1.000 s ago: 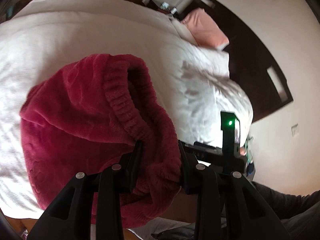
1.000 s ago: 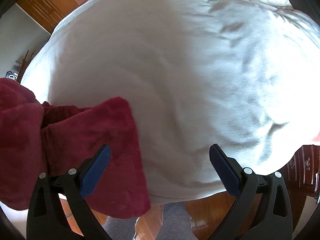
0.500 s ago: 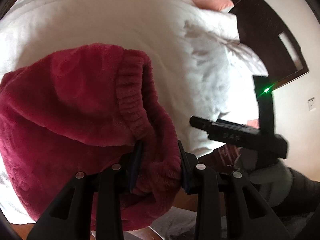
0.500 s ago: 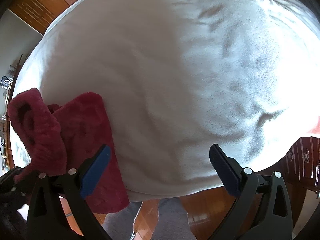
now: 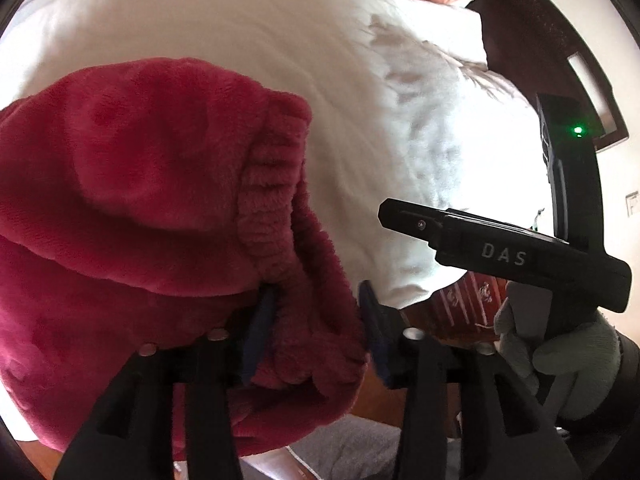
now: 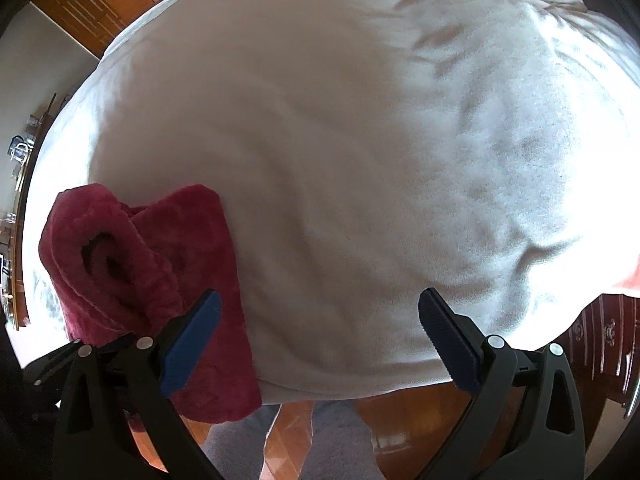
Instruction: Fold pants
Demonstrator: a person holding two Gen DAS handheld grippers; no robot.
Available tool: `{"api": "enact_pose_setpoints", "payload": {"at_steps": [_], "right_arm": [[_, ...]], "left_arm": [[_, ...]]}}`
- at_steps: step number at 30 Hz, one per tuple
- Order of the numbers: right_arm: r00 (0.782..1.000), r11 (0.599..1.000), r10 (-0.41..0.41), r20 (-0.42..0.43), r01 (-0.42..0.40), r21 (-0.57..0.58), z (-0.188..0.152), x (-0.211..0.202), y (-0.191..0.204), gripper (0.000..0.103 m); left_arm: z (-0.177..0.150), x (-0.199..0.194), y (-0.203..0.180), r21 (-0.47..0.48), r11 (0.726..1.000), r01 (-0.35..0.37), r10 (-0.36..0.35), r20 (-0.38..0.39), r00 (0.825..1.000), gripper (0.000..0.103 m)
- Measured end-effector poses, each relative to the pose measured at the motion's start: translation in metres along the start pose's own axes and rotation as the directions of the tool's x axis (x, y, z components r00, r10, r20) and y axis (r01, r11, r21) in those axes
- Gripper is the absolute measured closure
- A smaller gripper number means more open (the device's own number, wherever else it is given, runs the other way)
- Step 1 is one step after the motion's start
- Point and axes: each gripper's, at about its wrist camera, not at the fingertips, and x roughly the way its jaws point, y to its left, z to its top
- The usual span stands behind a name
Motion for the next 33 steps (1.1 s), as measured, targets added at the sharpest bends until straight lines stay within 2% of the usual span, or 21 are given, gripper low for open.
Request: {"api": "enact_pose_setpoints", "payload": {"at_steps": [1, 3, 5, 10, 13, 15, 18, 20, 21, 22, 24, 26, 28, 33], "right_arm": [[1.000, 1.000, 0.009, 0.002, -0.009, -0.004, 0.002, -0.002, 0.000, 0.003], [0.999, 0.999, 0.033, 0.009, -0.033, -0.010, 0.003, -0.004, 0.003, 0.003], [0.998, 0.998, 0.067, 0.021, -0.066, -0.019, 0.007, -0.007, 0.007, 0.003], [0.982, 0.982, 0.184, 0.040, -0.181, -0.054, 0.018, -0.018, 0.026, 0.003], [0.959, 0.958, 0.280, 0.044, -0.276, -0.080, 0.023, -0.029, 0.042, 0.003], [0.942, 0.938, 0.333, 0.040, -0.327, -0.113, 0.025, -0.035, 0.060, 0.003], [0.929, 0.917, 0.369, 0.024, -0.360, -0.172, 0.024, -0.035, 0.089, 0.006], [0.929, 0.911, 0.371, 0.001, -0.363, -0.195, 0.024, -0.028, 0.102, 0.020], [0.933, 0.911, 0.360, -0.020, -0.356, -0.208, 0.023, -0.020, 0.112, 0.025], [0.936, 0.911, 0.351, -0.035, -0.350, -0.216, 0.022, -0.016, 0.117, 0.036], [0.947, 0.918, 0.317, -0.050, -0.319, -0.233, 0.021, -0.005, 0.124, 0.048], [0.965, 0.935, 0.259, -0.042, -0.261, -0.241, 0.022, 0.002, 0.123, 0.069], [0.970, 0.946, 0.241, -0.032, -0.242, -0.215, 0.026, 0.003, 0.113, 0.080], [0.992, 0.969, 0.127, -0.009, -0.126, -0.212, 0.025, 0.019, 0.092, 0.081]], "left_arm": [[0.000, 0.001, 0.000, -0.004, 1.000, 0.007, -0.007, 0.005, 1.000, 0.044], [-0.001, 0.000, -0.002, -0.005, 1.000, 0.018, -0.018, 0.017, 1.000, 0.037], [-0.002, -0.003, -0.004, 0.002, 1.000, 0.020, -0.020, 0.022, 1.000, 0.035], [-0.007, -0.031, 0.002, -0.017, 0.998, 0.057, -0.056, 0.054, 0.997, 0.035], [-0.016, -0.058, 0.011, -0.035, 0.997, 0.067, -0.064, 0.094, 0.993, 0.034], [-0.023, -0.073, 0.020, -0.056, 0.997, 0.060, -0.053, 0.118, 0.992, 0.033], [-0.035, -0.086, 0.043, -0.118, 0.993, 0.017, 0.000, 0.137, 0.991, 0.032], [-0.039, -0.083, 0.055, -0.158, 0.987, -0.009, 0.029, 0.128, 0.991, 0.032], [-0.042, -0.079, 0.062, -0.178, 0.984, -0.025, 0.048, 0.122, 0.991, 0.032], [-0.044, -0.076, 0.066, -0.188, 0.981, -0.037, 0.060, 0.117, 0.991, 0.032], [-0.048, -0.065, 0.075, -0.209, 0.975, -0.068, 0.090, 0.095, 0.991, 0.032], [-0.051, -0.057, 0.079, -0.217, 0.973, -0.080, 0.099, 0.077, 0.992, 0.032], [-0.053, -0.048, 0.079, -0.211, 0.974, -0.086, 0.101, 0.059, 0.993, 0.032], [-0.057, -0.033, 0.067, -0.165, 0.982, -0.091, 0.097, 0.025, 0.995, 0.032]]}}
